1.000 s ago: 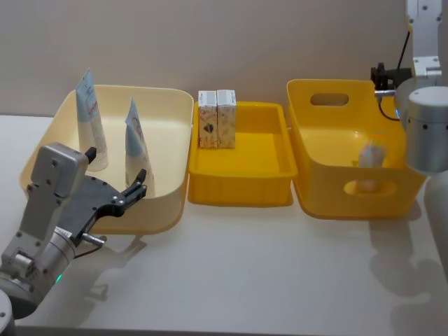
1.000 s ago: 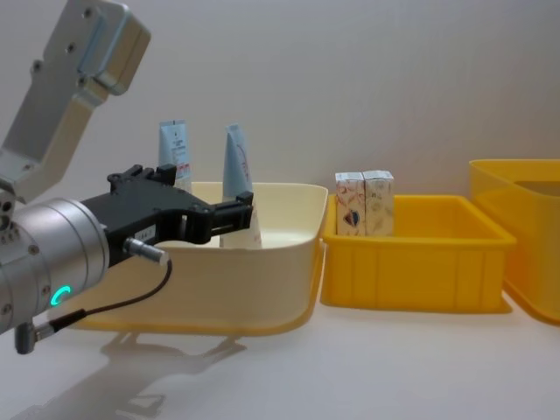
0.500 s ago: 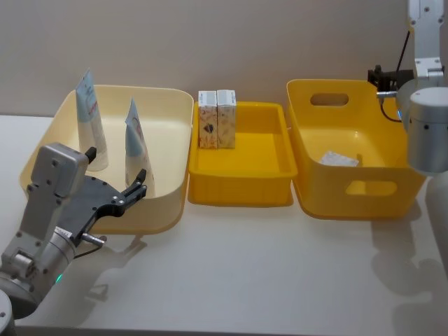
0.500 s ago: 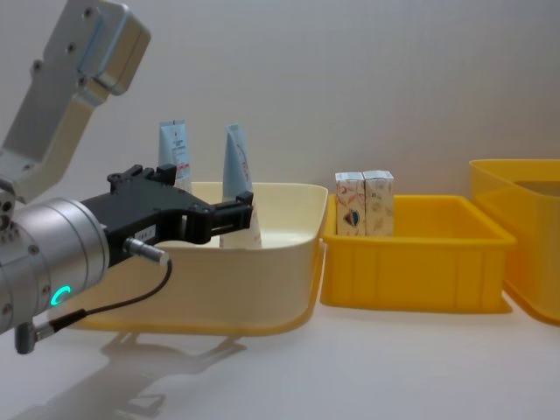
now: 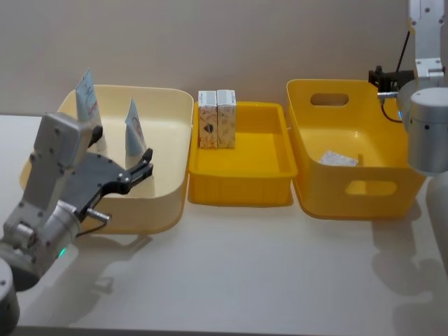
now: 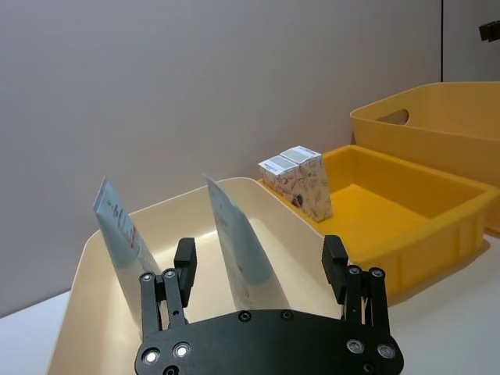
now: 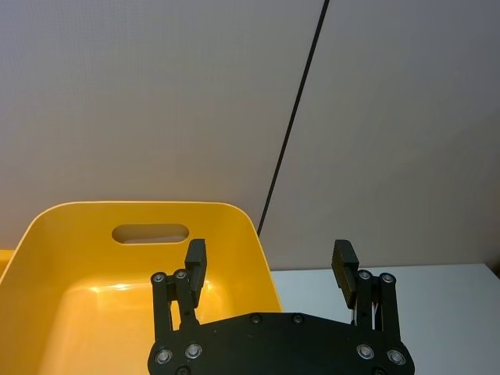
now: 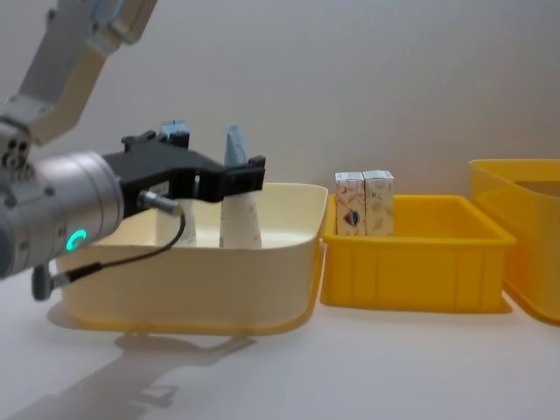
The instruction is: Bimanual collaborative sorting of washing and personal care products
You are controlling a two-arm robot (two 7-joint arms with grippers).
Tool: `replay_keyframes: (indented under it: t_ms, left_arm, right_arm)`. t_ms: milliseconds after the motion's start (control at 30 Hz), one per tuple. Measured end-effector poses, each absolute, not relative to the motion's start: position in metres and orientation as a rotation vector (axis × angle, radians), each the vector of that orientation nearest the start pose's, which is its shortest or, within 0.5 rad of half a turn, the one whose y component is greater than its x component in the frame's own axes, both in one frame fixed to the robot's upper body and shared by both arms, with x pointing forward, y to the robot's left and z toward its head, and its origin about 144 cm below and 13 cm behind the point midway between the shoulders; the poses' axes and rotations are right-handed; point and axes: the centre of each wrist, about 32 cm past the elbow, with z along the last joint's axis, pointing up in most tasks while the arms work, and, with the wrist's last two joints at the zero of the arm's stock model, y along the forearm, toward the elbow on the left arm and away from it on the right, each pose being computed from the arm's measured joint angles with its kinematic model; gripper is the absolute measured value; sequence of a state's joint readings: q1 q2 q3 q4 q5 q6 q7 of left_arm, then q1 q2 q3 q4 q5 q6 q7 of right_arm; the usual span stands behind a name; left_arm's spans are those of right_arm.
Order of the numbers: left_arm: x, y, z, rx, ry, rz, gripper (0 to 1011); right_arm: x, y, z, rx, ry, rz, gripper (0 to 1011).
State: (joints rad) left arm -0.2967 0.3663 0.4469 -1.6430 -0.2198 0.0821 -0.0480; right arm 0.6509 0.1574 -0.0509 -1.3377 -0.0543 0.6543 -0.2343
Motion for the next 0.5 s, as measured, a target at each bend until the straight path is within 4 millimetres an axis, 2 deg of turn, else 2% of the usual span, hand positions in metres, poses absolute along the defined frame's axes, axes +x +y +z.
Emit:
replay_keyframes:
  t_ms: [300,500]
  left_arm:
    - [0.519,0.188,1.248,0.099,-0.235,1.053,1003]
    - [0.528,0.186,1.25,0.137,-0.209,1.033,1003]
  right_arm:
    - [0.609,-0.271,1.333,-0.361,-0.005,-1.89,1001]
    - [0.609,-0.271,1.333,-0.361,-0.005,-1.89,1001]
